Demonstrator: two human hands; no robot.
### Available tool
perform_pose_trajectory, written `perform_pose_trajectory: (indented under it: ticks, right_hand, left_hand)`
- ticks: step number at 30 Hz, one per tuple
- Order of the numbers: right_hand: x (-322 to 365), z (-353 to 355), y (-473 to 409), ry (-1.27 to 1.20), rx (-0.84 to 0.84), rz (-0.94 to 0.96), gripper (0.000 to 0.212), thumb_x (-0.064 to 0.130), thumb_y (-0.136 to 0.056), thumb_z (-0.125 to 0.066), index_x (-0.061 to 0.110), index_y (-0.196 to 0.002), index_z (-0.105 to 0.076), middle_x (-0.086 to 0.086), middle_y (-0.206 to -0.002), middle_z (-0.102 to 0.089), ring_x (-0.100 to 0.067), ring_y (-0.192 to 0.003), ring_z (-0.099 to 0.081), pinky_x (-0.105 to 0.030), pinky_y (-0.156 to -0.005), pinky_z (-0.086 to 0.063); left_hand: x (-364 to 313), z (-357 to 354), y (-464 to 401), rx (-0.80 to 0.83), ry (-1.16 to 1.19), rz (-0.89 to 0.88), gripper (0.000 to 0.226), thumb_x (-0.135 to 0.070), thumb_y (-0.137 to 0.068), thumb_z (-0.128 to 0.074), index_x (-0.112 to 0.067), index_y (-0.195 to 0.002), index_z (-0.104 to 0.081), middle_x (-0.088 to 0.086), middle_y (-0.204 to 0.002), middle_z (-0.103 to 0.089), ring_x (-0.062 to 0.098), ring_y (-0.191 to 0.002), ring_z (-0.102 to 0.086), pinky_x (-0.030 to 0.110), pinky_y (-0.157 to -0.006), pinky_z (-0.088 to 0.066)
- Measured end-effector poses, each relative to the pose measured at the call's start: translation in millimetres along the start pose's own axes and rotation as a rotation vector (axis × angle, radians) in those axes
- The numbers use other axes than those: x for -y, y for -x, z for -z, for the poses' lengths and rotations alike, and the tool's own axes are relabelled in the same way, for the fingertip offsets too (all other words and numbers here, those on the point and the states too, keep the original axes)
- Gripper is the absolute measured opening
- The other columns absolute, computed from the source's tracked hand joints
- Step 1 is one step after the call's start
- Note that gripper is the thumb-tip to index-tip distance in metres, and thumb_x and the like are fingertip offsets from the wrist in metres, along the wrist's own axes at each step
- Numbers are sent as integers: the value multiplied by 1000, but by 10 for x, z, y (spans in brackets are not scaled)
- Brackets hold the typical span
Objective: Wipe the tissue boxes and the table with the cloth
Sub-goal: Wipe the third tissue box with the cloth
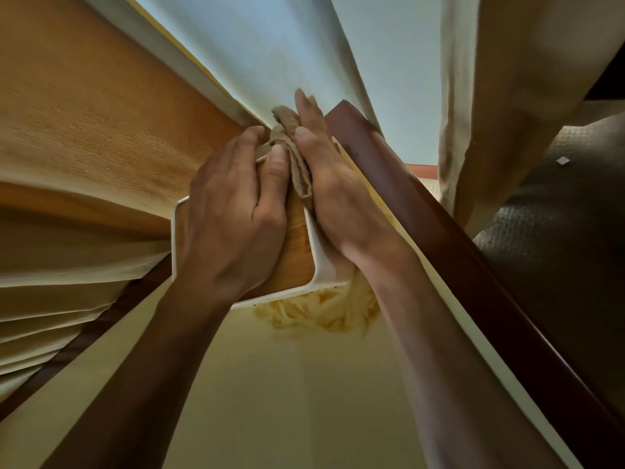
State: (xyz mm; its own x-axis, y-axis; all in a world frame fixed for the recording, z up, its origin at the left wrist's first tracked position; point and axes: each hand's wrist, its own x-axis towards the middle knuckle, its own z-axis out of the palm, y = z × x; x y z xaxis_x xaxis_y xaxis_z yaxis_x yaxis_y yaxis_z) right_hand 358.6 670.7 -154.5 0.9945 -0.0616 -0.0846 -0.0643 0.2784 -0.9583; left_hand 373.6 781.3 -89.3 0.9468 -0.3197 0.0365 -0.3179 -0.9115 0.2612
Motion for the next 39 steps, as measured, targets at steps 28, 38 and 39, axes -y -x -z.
perform_pose_trajectory:
  ticks: [28, 38, 39]
  right_hand:
    - [-107, 27, 983, -27, 78, -12, 59, 52, -104, -19, 41, -162, -12, 23, -169, -12, 6, -154, -6, -42, -130, -8]
    - [-123, 121, 1302, -47, 104, -7, 51, 51, -104, -16, 51, -154, -4, 24, -169, -5, 7, -154, -1, -45, -130, -6]
    - [-99, 125, 1253, -41, 103, -5, 54, 52, -104, -16, 48, -157, -4, 22, -169, -6, 6, -154, -2, -45, -129, -6]
  left_hand:
    - [-215, 13, 562, 12, -34, 103, 67, -58, -102, -19, -23, -158, -30, -4, -163, -31, 11, -150, -24, 41, -124, -19]
    - [-419, -21, 831, 46, -26, 129, 73, -62, -97, -15, -26, -159, -25, -6, -165, -26, 10, -152, -19, 42, -125, -16]
    - [-421, -19, 825, 48, -29, 125, 73, -62, -97, -15, -25, -160, -25, -6, -165, -26, 10, -152, -18, 41, -126, -15]
